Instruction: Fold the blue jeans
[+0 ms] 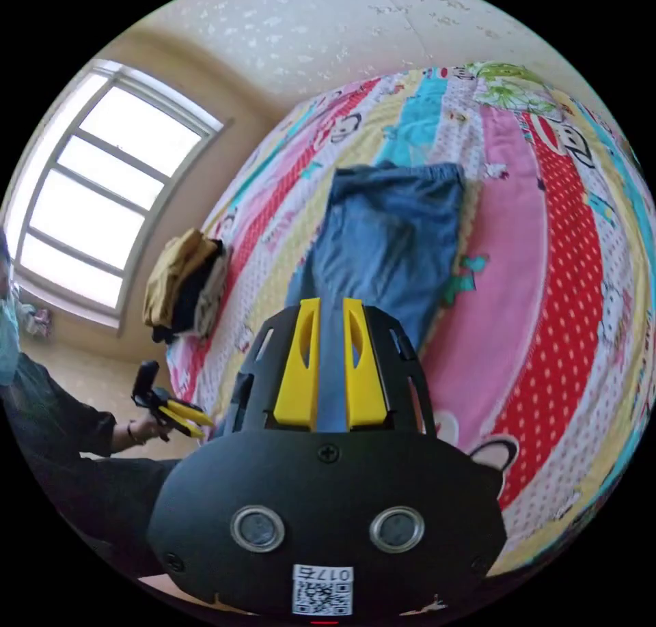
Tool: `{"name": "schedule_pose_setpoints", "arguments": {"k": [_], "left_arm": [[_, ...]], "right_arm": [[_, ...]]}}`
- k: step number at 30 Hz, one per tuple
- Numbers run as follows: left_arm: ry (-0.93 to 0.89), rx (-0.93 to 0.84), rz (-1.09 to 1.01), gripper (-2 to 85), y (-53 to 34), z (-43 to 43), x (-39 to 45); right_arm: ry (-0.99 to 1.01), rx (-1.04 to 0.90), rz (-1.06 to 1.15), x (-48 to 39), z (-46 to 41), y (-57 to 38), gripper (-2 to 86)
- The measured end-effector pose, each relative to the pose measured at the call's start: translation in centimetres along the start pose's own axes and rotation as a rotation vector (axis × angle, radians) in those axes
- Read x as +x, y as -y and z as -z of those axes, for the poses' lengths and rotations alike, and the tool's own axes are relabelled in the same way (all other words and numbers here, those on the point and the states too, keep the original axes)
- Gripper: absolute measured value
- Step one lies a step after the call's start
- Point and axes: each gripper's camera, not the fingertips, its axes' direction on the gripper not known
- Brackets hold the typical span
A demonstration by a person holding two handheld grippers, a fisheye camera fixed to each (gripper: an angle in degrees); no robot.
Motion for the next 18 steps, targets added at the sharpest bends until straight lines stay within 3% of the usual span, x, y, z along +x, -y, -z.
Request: {"name": "schedule_pose_setpoints", "arguments": {"k": [4, 8, 10, 13, 15, 18], "left_arm": [[0.171, -0.111, -0.079, 2.8, -0.7, -4.2, 1.5], [-0.001, 0.001, -0.055, 1.4, -3.4, -1.6, 0.7], [-0.064, 0.031, 0.099, 1.7, -5.7, -1.4, -2.5], [-0.143, 0.117, 0.151, 8.2, -7.2, 0.4, -4.7], [-0.180, 0.166, 0.136, 11.0, -6.5, 1.8, -5.6], [-0.228, 0.062, 0.052, 11.9, -2.5, 1.2, -6.6]], "right_arm": [[0.018, -0.027, -0.179, 0.7, 0.8, -14.5, 8.2], [0.148, 0.017, -0.418, 1.1, 0.6, -24.9, 9.0], [0.196, 0.066, -0.463, 1.7, 0.9, -27.5, 9.4], [0.375, 0.164, -0.515, 3.9, 1.7, -29.0, 11.0], [0.479, 0.122, -0.504, 5.5, 1.3, -28.4, 11.8], [0.729, -0.025, -0.416, 7.8, -0.5, -26.1, 12.0]]}}
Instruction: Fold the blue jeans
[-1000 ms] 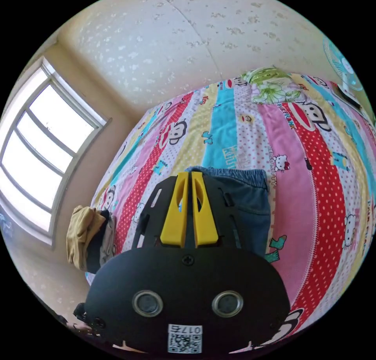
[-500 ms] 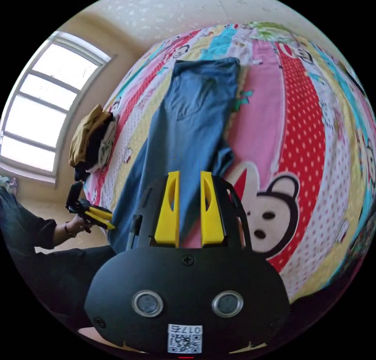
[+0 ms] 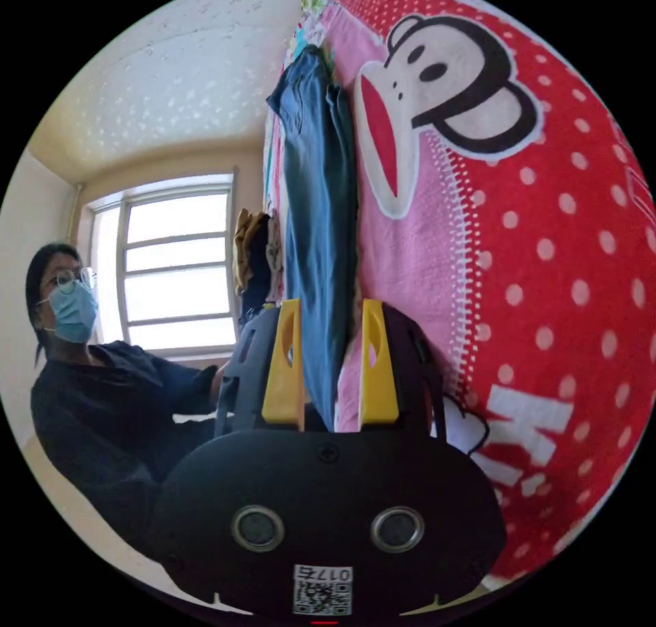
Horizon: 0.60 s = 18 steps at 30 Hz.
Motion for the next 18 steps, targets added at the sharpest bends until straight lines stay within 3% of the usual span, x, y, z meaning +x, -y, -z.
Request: {"name": "schedule_pose_setpoints", "arguments": {"k": [2, 7, 11, 15, 18], "left_arm": [[-0.087, -0.134, -0.050, 11.0, 2.7, -2.1, -0.5], [-0.153, -0.469, -0.075, 3.5, 6.5, -8.3, -0.5], [-0.208, -0.374, -0.163, 0.6, 4.0, -5.4, 3.5], [-0.115, -0.309, -0.390, -0.2, -3.3, 0.2, 14.5], [-0.176, -0.215, -0.532, -0.4, -8.5, 5.1, 23.6]], "right_arm": [[0.092, -0.183, 0.024, 0.6, -2.0, 2.6, 11.3], [0.145, -0.383, 0.067, -1.3, -6.2, 4.6, 4.6], [0.117, -0.246, 0.192, -8.2, -2.7, 1.3, 0.7], [0.075, -0.241, 0.359, -18.8, -1.2, -3.5, 0.0], [0.132, -0.178, 0.533, -29.1, 0.6, -7.0, -0.2]]}}
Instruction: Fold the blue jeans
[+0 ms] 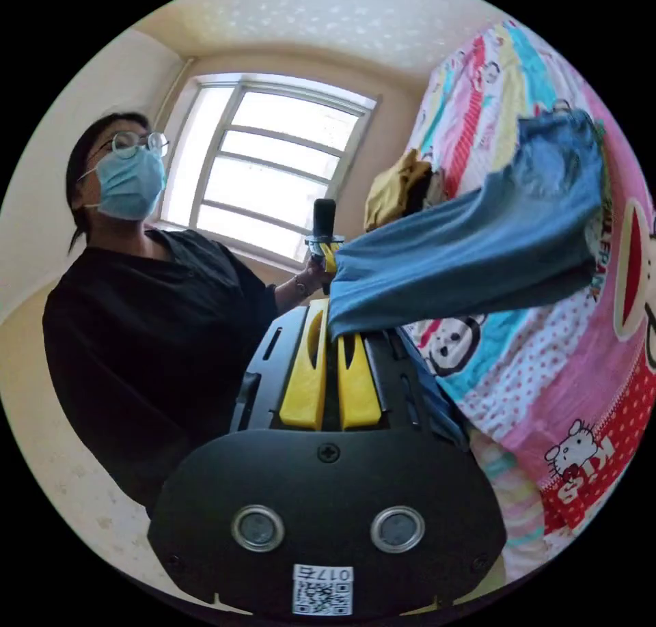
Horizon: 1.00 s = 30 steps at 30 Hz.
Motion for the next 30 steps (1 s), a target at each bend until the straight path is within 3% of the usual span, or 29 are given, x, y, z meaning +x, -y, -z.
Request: {"name": "schedule_pose_setpoints", "arguments": {"k": [5, 8, 11, 16, 22, 27, 30], "left_arm": [[-0.052, 0.180, -0.290, -0.5, 3.0, 5.6, 15.8], [0.062, 0.255, -0.436, -0.5, 5.8, 7.9, 22.8], [0.177, 0.354, -0.403, -0.5, 8.8, 9.9, 24.3], [0.304, 0.385, -0.132, -0.5, 15.5, 12.1, 14.9], [0.340, 0.412, 0.056, -0.3, 18.8, 13.2, 2.7], [0.445, 0.296, 0.239, 0.5, 13.2, 8.1, -5.5], [0.383, 0.175, 0.398, 2.2, 6.9, 3.0, -11.1]], "right_arm": [[-0.011, 0.108, 0.446, -18.0, 2.8, 6.2, -0.3], [-0.099, 0.134, 0.527, -23.4, 4.7, 11.1, -0.3], [-0.200, 0.134, 0.463, -24.2, 5.9, 16.1, -0.3], [-0.481, 0.005, 0.256, -18.0, 4.4, 23.6, -0.3], [-0.496, 0.060, 0.010, -7.7, 2.8, 27.7, -0.2], [-0.543, -0.120, -0.068, -1.4, -3.6, 21.4, 0.3], [-0.534, -0.244, -0.299, 4.2, -7.6, 13.3, 1.4]]}}
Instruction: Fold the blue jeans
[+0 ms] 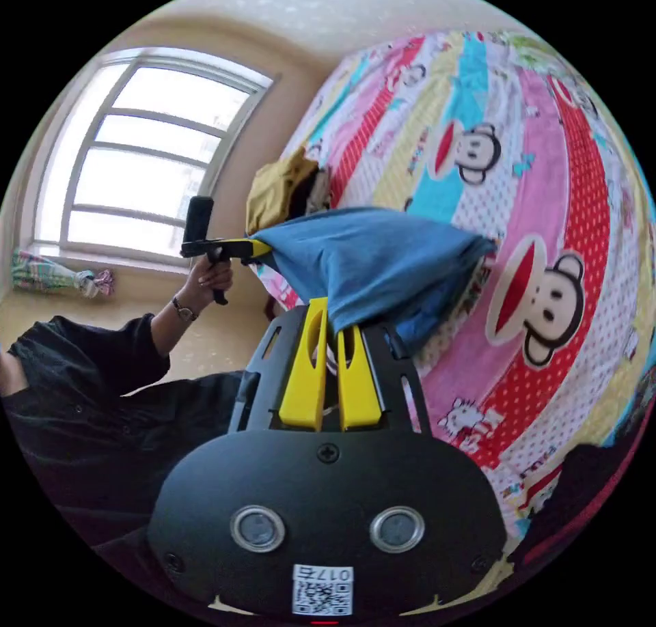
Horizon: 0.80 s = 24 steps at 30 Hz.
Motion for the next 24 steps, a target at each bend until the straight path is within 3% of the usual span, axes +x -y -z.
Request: {"name": "schedule_pose_setpoints", "arguments": {"k": [5, 11, 16, 19, 24], "left_arm": [[0.062, -0.150, 0.301, 12.3, -6.0, -5.0, -7.9], [0.038, 0.052, 0.385, 14.4, -2.7, -2.7, -13.5], [-0.081, -0.081, 0.427, 15.1, 3.7, -8.9, -17.6], [0.016, -0.054, 0.457, 11.7, 4.5, -8.7, -17.0], [-0.115, -0.117, 0.370, 7.3, 6.1, -6.2, -13.6]], "right_arm": [[0.017, -0.267, -0.279, 6.0, -7.5, -6.7, 8.3], [0.131, 0.038, -0.363, 12.0, -5.4, -3.3, 15.2], [0.377, 0.004, -0.422, 14.4, -14.0, 0.8, 16.3], [0.277, 0.119, -0.530, 12.9, -15.2, 0.1, 12.5], [0.683, 0.215, -0.409, 12.7, -11.6, -1.9, 6.5]]}}
